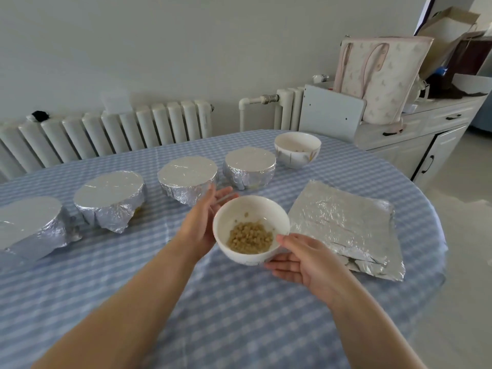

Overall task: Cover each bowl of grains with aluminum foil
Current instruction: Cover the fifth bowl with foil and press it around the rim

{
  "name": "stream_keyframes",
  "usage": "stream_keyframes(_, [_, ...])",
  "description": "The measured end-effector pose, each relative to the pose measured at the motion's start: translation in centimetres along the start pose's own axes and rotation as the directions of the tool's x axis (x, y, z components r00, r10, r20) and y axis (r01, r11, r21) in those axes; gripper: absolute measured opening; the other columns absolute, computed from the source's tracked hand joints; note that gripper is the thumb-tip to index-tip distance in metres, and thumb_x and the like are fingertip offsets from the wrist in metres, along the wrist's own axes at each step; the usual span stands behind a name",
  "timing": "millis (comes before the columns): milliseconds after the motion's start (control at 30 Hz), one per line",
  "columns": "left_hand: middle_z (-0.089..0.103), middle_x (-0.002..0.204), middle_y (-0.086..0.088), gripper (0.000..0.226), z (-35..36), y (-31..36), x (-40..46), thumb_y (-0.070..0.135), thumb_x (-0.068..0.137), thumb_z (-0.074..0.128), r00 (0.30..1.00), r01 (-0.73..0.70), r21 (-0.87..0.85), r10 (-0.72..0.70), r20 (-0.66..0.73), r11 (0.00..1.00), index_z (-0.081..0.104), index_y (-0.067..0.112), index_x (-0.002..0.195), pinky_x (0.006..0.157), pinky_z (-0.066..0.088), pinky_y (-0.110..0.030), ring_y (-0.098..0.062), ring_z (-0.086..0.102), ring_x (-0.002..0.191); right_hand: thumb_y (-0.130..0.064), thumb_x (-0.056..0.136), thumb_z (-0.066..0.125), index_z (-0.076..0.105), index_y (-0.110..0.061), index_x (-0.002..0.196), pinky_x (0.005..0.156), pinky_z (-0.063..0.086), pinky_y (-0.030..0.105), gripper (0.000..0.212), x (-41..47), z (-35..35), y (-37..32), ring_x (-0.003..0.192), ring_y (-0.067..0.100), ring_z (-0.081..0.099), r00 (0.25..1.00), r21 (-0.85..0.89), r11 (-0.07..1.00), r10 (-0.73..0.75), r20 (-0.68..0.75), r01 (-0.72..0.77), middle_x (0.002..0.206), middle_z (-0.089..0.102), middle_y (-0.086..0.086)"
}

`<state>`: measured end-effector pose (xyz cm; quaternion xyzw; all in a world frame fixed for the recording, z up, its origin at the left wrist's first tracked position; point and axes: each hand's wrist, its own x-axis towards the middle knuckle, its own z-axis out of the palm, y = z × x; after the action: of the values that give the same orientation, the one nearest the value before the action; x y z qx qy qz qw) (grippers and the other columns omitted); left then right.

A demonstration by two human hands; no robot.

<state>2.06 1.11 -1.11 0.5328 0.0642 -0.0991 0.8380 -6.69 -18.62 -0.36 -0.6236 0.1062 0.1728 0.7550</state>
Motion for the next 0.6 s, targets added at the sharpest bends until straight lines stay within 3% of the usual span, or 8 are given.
stream_keyframes(133, [0.065,0.126,-0.001,0.047,-2.0,-0.2,-4.2,0.049,0.093,0.047,0.998,-0.049,0.037,0.051,-0.042,0.998,0.060,0.015,0.123,0.102,0.044,-0.048,-0.023,0.060,0.118,-0.025,0.094,0.059,0.060,-0.011,0.112,0.066,0.059,0.029,0.022,-0.5,2.5,2.0,0.083,0.025,0.073,0.999,0.020,0.999,0.027,0.021,-0.027,0.090,0.074,0.016])
stream_keyframes(233, [0.064,0.115,-0.011,0.037,-2.5,-0.8,-5.2,0.035,0.095,0.052,0.994,-0.064,0.012,0.065,-0.090,0.998,0.064,0.006,0.115,0.102,0.045,-0.052,-0.030,0.061,0.112,-0.028,0.094,0.059,0.058,-0.012,0.115,0.066,0.059,0.029,0.026,-0.9,3.3,2.5,0.085,0.026,0.073,1.000,0.021,1.000,0.022,0.018,-0.022,0.094,0.074,0.017])
stream_keyframes(333, [0.067,0.112,-0.016,0.035,-2.4,-1.5,-5.6,0.029,0.096,0.053,0.991,-0.076,0.031,0.079,-0.105,0.997,0.063,0.007,0.120,0.103,0.043,-0.053,-0.032,0.063,0.109,-0.039,0.094,0.057,0.057,-0.015,0.116,0.062,0.058,0.030,0.032,-1.1,3.4,2.3,0.080,0.026,0.074,1.000,-0.143,0.990,0.018,-0.007,-0.019,0.093,0.075,0.013])
stream_keyframes(400, [0.069,0.114,-0.012,0.035,-2.1,-1.7,-5.8,0.028,0.097,0.050,0.988,-0.081,0.032,0.084,-0.129,0.996,0.060,0.013,0.127,0.102,0.045,-0.051,-0.031,0.063,0.112,-0.044,0.093,0.056,0.058,-0.016,0.118,0.055,0.055,0.028,0.037,-0.8,2.6,1.9,0.071,0.024,0.074,0.995,-0.312,0.949,-0.076,-0.063,0.052,0.091,0.075,0.006])
stream_keyframes(433, [0.070,0.114,-0.010,0.034,-2.1,-1.8,-5.8,0.027,0.098,0.049,0.986,-0.088,0.033,0.091,-0.136,0.996,0.060,0.015,0.128,0.102,0.045,-0.049,-0.029,0.064,0.111,-0.043,0.093,0.057,0.057,-0.017,0.121,0.056,0.054,0.029,0.039,-0.5,2.0,1.8,0.071,0.020,0.073,0.976,-0.406,0.906,-0.181,-0.119,0.119,0.096,0.074,0.002])
stream_keyframes(500, [0.070,0.112,-0.005,0.029,-2.0,-1.8,-5.9,0.026,0.099,0.047,0.984,-0.103,0.054,0.109,-0.142,0.993,0.060,0.021,0.125,0.100,0.046,-0.046,-0.023,0.065,0.106,-0.039,0.090,0.062,0.051,-0.023,0.131,0.080,0.054,0.035,0.045,0.4,0.1,1.4,0.097,0.014,0.066,0.875,-0.706,0.681,-0.446,-0.190,0.194,0.124,0.062,-0.006])
stream_keyframes(567, [0.068,0.118,-0.005,0.025,-2.0,-1.9,-5.9,0.026,0.100,0.045,0.981,-0.111,0.083,0.123,-0.152,0.990,0.060,0.027,0.119,0.102,0.044,-0.046,-0.023,0.064,0.109,-0.037,0.089,0.062,0.036,-0.029,0.144,0.111,0.033,0.038,0.062,1.2,-1.5,1.3,0.137,0.017,0.036,0.831,-0.921,0.375,-0.543,-0.122,0.110,0.152,0.033,-0.003])
stream_keyframes(600, [0.066,0.122,-0.006,0.024,-2.0,-2.0,-5.9,0.027,0.100,0.044,0.980,-0.111,0.093,0.124,-0.153,0.990,0.060,0.028,0.119,0.102,0.044,-0.047,-0.024,0.062,0.112,-0.037,0.089,0.061,0.027,-0.029,0.148,0.118,0.020,0.039,0.069,1.6,-2.1,1.3,0.146,0.020,0.018,0.849,-0.956,0.285,-0.519,-0.098,0.064,0.160,0.016,0.000])
